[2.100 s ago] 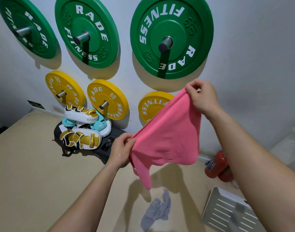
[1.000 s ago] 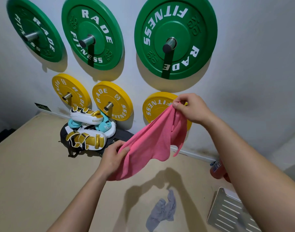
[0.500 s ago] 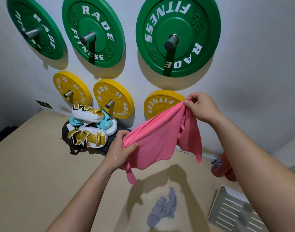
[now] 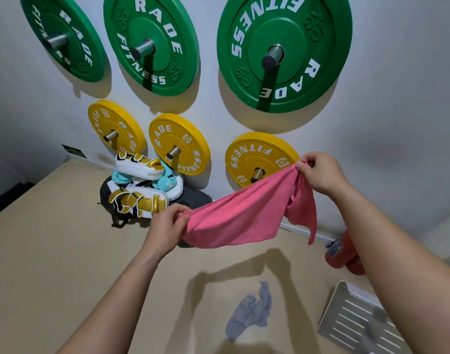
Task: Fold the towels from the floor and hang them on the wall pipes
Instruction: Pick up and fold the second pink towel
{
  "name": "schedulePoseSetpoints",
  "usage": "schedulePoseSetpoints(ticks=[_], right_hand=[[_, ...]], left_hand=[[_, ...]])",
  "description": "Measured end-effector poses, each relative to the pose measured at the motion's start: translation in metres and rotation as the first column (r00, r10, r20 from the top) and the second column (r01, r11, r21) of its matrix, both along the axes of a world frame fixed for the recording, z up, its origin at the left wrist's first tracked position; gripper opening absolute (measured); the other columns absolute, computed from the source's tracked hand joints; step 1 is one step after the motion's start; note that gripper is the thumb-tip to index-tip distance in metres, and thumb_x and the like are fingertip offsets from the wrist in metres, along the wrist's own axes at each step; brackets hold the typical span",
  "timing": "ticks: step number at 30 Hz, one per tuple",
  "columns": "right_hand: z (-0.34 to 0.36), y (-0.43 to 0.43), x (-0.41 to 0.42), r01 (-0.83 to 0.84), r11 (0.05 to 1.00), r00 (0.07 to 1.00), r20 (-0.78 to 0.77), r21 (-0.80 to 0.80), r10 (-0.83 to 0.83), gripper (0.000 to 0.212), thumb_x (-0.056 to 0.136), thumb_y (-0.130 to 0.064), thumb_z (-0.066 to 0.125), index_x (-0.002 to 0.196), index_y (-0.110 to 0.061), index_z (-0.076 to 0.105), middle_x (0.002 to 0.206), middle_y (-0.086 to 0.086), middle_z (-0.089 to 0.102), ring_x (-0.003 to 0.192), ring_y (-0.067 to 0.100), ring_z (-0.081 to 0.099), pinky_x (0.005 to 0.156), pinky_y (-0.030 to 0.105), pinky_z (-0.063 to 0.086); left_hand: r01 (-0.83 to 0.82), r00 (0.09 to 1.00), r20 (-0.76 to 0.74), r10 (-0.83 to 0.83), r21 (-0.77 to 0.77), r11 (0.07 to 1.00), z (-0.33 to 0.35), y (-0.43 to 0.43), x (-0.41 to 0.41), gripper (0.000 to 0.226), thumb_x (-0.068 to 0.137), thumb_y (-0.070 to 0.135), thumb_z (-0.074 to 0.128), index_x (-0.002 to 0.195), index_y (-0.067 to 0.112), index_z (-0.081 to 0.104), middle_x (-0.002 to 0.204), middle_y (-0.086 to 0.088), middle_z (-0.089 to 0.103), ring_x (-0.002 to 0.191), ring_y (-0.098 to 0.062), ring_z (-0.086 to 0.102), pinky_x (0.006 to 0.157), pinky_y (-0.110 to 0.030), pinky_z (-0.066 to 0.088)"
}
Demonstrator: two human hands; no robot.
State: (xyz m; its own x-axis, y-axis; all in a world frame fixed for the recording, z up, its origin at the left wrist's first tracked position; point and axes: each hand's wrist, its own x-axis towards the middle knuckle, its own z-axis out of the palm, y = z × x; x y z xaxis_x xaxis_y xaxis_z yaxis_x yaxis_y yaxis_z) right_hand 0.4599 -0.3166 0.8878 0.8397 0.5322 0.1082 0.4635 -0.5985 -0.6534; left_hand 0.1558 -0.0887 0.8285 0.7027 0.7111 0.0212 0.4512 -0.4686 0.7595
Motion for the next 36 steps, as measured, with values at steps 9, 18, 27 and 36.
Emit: schedulePoseSetpoints(ticks=[9,18,27,36], right_hand=[[-0.04,-0.014,-0.03,0.127,0.987,0.975,-0.196,0.1,-0.106,0.016,0.081,-0.011,0.075,0.095,-0.019,0.074,0.071,-0.007,0.064,0.069,0.013,0.057,0.076,0.026,0.045],[-0.082,0.015,-0.153,0.195,0.923,0.802,-0.596,0.332,0.045,0.013,0.075,-0.007,0.082,0.076,-0.014,0.071,0.061,-0.001,0.069,0.055,0.008,0.061,0.055,0.024,0.047],[-0.084,0.015,-0.183,0.049,0.915,0.801,-0.563,0.401,0.204,0.016,0.081,-0.002,0.074,0.078,-0.018,0.078,0.079,-0.002,0.077,0.077,0.012,0.071,0.079,0.034,0.059],[-0.076,0.009,-0.2,0.061,0.866,0.774,-0.572,0.496,0.272,0.014,0.089,-0.001,0.067,0.092,-0.008,0.079,0.085,0.003,0.078,0.083,0.015,0.074,0.073,0.02,0.054]], left_hand=[[-0.192,0.976,0.085,0.201,-0.111,0.975,0.003,-0.004,-0.006,0.005,0.085,0.025,0.077,0.081,0.026,0.075,0.075,0.005,0.073,0.074,-0.018,0.069,0.069,-0.04,0.06],[0.008,0.993,0.116,0.037,-0.369,0.929,-0.008,-0.074,0.035,0.007,0.087,0.016,0.068,0.089,0.02,0.063,0.059,-0.011,0.066,0.06,-0.028,0.067,0.074,-0.055,0.059],[0.149,0.989,0.057,-0.14,-0.504,0.851,-0.011,-0.08,0.008,0.028,0.077,0.004,0.056,0.095,0.018,0.073,0.078,-0.013,0.076,0.075,-0.023,0.07,0.09,-0.051,0.056],[0.162,0.977,0.195,-0.085,-0.424,0.891,-0.008,-0.091,0.002,0.005,0.086,0.004,0.073,0.085,0.009,0.074,0.067,-0.01,0.073,0.061,-0.011,0.067,0.058,-0.018,0.049]])
